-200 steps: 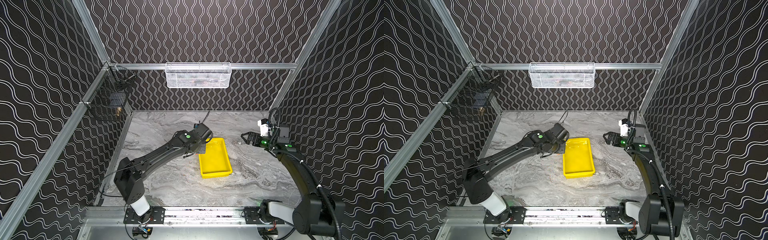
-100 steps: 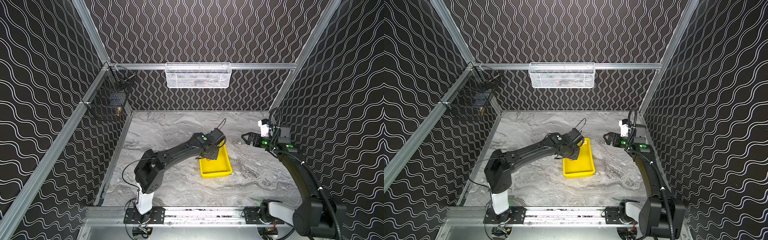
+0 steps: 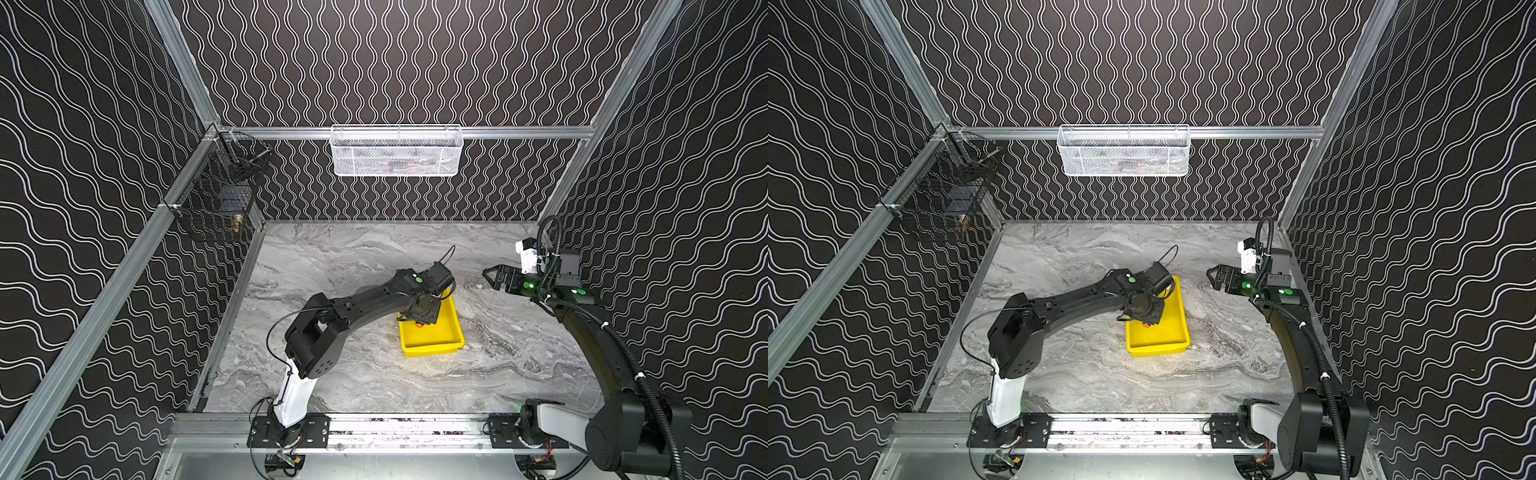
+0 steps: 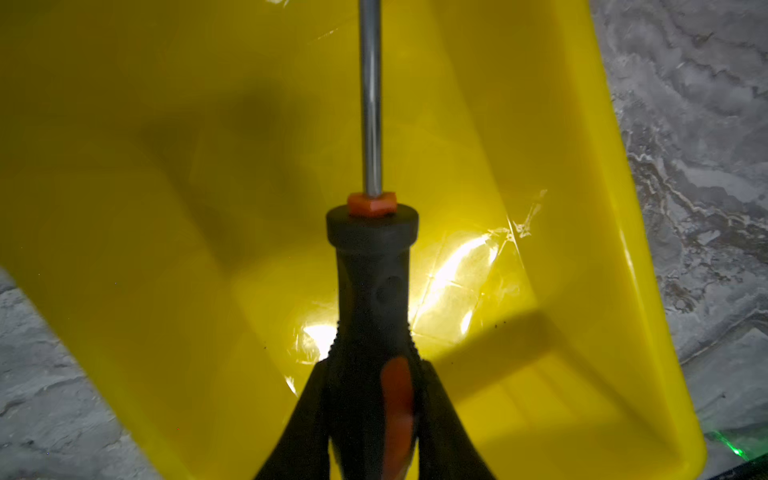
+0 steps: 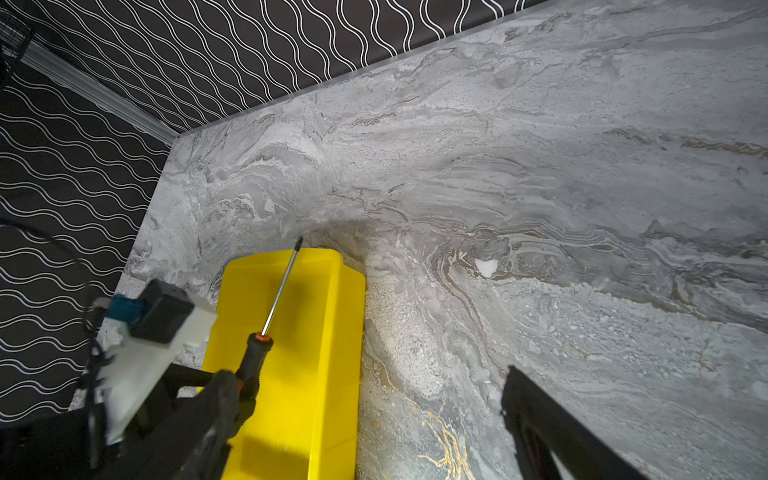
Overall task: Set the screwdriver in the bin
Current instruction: 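Lift the screwdriver with the left gripper and move it over the yellow bin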
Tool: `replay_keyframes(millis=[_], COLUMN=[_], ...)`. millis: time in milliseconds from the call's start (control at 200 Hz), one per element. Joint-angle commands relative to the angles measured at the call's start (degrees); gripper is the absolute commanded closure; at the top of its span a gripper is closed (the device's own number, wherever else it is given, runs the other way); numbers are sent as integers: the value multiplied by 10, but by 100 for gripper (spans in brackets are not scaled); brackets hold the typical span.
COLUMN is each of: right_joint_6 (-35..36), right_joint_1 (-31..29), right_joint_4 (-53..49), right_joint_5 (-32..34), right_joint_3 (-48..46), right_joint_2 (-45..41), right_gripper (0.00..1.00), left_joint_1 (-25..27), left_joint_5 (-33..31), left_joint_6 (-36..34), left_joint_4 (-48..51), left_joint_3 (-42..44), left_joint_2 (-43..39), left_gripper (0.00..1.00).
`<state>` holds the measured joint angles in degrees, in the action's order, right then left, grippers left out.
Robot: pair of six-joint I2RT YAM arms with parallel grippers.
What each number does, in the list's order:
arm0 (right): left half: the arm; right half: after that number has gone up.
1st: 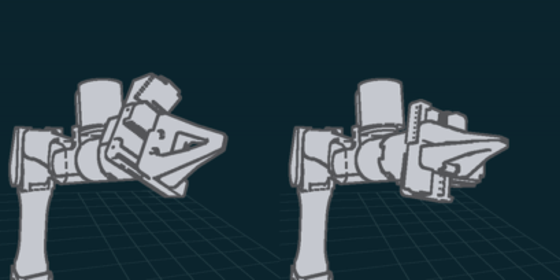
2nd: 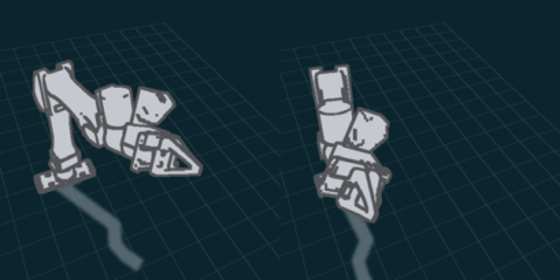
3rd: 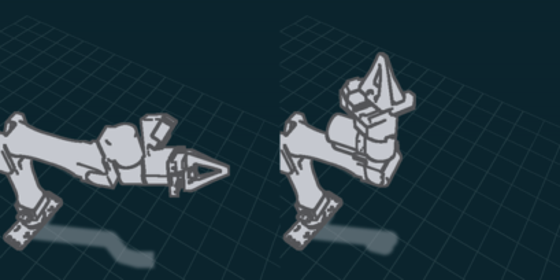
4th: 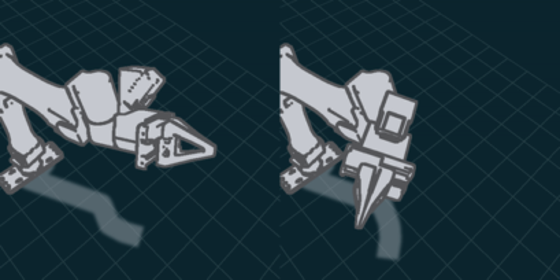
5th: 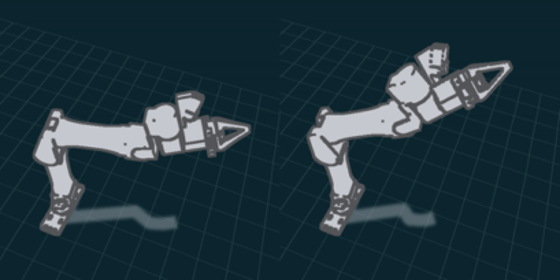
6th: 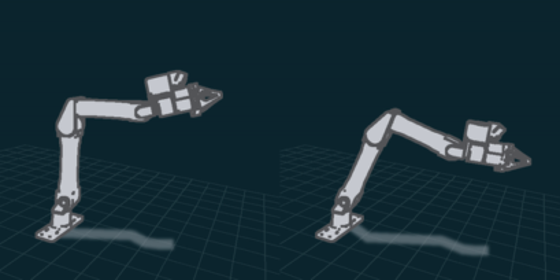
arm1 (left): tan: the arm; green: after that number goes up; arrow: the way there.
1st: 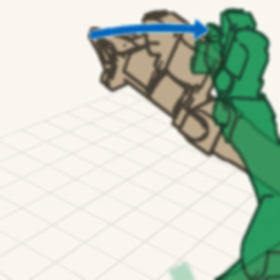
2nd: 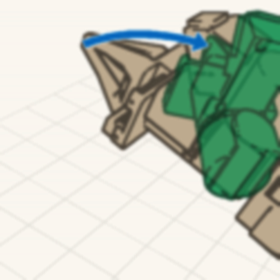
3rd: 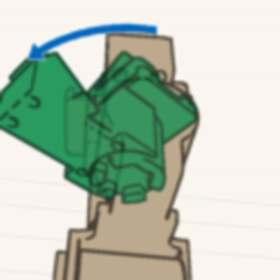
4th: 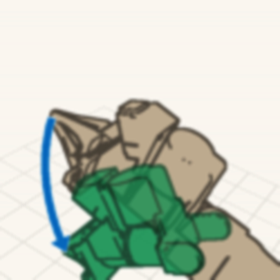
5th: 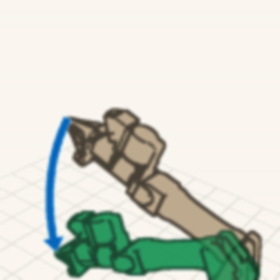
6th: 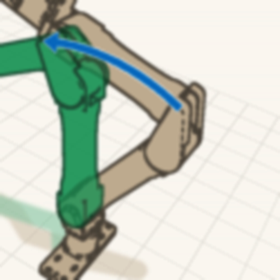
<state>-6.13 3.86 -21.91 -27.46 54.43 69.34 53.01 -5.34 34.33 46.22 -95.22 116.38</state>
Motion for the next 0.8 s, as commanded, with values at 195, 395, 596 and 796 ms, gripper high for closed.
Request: replay_keyframes(millis=[195,395,596,796], right_joint_6=[10,11,10,10], right_joint_1=[0,0,0,0], right_joint_4=[0,-1,-1,0], right_joint_5=[1,1,1,0], right_joint_3=[0,1,2,2], right_joint_2=[6,8,9,11], right_gripper=[1,1,1,1], left_joint_1=[0,0,0,5], left_joint_5=[10,25,40,43], left_joint_6=[-4,-3,9,21], left_joint_4=[-7,-10,-19,-18], left_joint_3=[-8,-7,17,63], left_joint_2=[22,32,11,-39], left_gripper=[83,80,79,79])
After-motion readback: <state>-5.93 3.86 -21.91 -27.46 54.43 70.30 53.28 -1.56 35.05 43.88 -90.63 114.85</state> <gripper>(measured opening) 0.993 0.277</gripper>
